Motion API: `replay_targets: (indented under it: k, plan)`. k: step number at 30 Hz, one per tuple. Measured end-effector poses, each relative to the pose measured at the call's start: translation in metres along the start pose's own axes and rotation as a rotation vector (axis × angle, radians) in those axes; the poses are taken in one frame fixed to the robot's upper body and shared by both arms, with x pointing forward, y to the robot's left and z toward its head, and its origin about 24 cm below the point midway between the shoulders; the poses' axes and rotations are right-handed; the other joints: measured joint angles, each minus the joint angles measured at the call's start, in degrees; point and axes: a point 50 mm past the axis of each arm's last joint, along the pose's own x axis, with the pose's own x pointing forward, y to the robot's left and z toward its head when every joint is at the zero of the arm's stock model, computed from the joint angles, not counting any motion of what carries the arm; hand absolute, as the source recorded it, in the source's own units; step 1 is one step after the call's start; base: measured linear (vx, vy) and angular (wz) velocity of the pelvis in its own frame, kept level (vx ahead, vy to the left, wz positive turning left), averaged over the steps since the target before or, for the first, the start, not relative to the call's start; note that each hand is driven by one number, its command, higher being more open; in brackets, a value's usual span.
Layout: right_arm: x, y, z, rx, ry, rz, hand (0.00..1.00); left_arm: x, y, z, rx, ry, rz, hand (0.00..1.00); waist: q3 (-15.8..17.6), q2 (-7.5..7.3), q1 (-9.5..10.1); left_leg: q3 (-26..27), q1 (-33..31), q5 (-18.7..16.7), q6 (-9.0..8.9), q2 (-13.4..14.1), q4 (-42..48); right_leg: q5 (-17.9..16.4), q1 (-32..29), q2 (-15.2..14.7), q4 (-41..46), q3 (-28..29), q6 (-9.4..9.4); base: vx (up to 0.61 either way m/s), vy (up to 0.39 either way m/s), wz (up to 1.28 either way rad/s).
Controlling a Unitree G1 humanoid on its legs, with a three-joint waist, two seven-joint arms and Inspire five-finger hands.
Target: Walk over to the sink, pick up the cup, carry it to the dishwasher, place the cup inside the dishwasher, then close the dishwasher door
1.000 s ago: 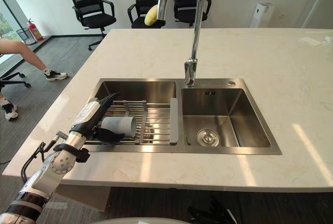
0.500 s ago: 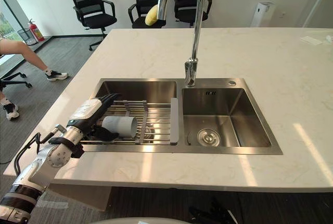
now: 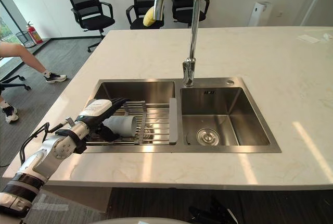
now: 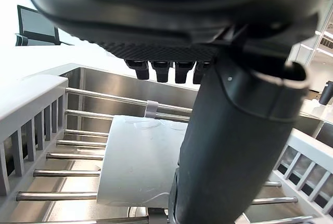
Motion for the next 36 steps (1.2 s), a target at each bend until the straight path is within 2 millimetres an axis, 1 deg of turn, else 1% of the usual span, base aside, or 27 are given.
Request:
replay_targets:
  k: [5,10,11,13,14,19,24,25,27,31,36]
  plan:
    - [0.000,0.001,0.002,-0.011,-0.004,0.011,1.00,0.006,-0.002,0.002,0.016,0.004,-0.055,1.00,-0.06,0.02,-0.59,0.96,0.27,-0.05,-0.06,0.00,0.00,0.00,-0.14,-0.10,0.47,0.71,0.01,-0.01,-0.002,-0.07]
    - [0.000,0.003,0.003,-0.018,-0.006,0.019,1.00,0.011,-0.008,-0.003,0.016,0.048,-0.126,1.00,-0.17,-0.01,-1.18,1.79,0.47,-0.21,-0.26,0.07,0.00,0.01,-0.42,-0.08,0.56,1.23,0.02,-0.01,-0.004,-0.07]
    - [0.000,0.003,0.005,-0.022,-0.012,0.022,1.00,0.010,-0.014,-0.008,-0.004,0.083,-0.162,1.00,-0.17,-0.01,-1.65,2.07,0.45,-0.30,-0.26,0.09,0.00,0.01,-0.46,-0.05,0.56,1.41,0.03,0.02,-0.003,-0.07]
    - [0.000,0.004,0.006,-0.025,-0.013,0.026,1.00,0.010,-0.015,-0.011,-0.011,0.108,-0.176,1.00,-0.17,-0.02,-1.97,2.23,0.47,-0.41,-0.35,0.10,0.01,0.01,-0.50,-0.04,0.55,1.55,0.05,0.02,-0.001,-0.07]
    - [0.000,0.004,0.006,-0.027,-0.017,0.027,1.00,0.009,-0.017,-0.015,-0.023,0.129,-0.187,0.00,-0.17,-0.01,-2.18,2.47,0.50,-0.53,-0.44,0.09,0.03,0.01,-0.56,-0.03,0.54,1.78,0.06,0.02,0.003,-0.09]
    - [0.000,0.005,0.007,-0.031,-0.024,0.030,1.00,0.009,-0.019,-0.021,-0.083,0.170,-0.215,0.00,-0.19,-0.05,-2.07,2.86,0.51,-1.18,-0.54,0.09,0.72,-0.03,-0.42,-0.10,0.52,2.13,0.17,0.01,0.002,-0.03]
    - [0.000,0.008,0.008,-0.040,-0.027,0.043,1.00,0.009,-0.019,-0.026,-0.139,0.203,-0.195,0.00,-0.27,-0.21,-2.12,3.23,0.49,-1.69,-0.67,0.25,1.38,-0.01,-0.28,-0.10,0.54,2.33,0.21,-0.03,0.000,-0.03]
    - [0.000,0.008,0.007,-0.040,-0.027,0.043,1.00,0.011,-0.016,-0.025,-0.159,0.196,-0.178,0.00,-0.28,-0.20,-2.10,3.28,0.51,-1.81,-0.78,0.24,1.36,0.00,-0.24,-0.11,0.54,2.36,0.23,-0.03,0.002,-0.01]
    - [-0.001,0.008,0.007,-0.039,-0.025,0.045,1.00,0.010,-0.019,-0.027,-0.177,0.198,-0.185,0.00,-0.27,-0.20,-2.16,3.34,0.51,-1.83,-0.79,0.24,1.30,0.02,-0.25,-0.11,0.52,2.37,0.26,0.00,0.000,0.00]
    - [-0.002,0.008,0.006,-0.038,-0.024,0.044,1.00,0.011,-0.019,-0.026,-0.209,0.179,-0.170,0.00,-0.28,-0.22,-2.10,3.32,0.50,-1.72,-0.62,0.21,1.12,0.09,-0.19,-0.10,0.21,2.29,0.40,0.00,0.000,0.00]
    - [-0.002,0.010,0.005,-0.035,-0.026,0.054,1.00,0.011,-0.018,-0.019,-0.225,0.101,-0.134,0.00,-0.22,-0.32,-2.03,2.72,0.45,-1.67,-0.55,0.08,0.89,0.31,0.32,-0.10,-0.75,1.69,0.73,0.02,0.002,0.06]
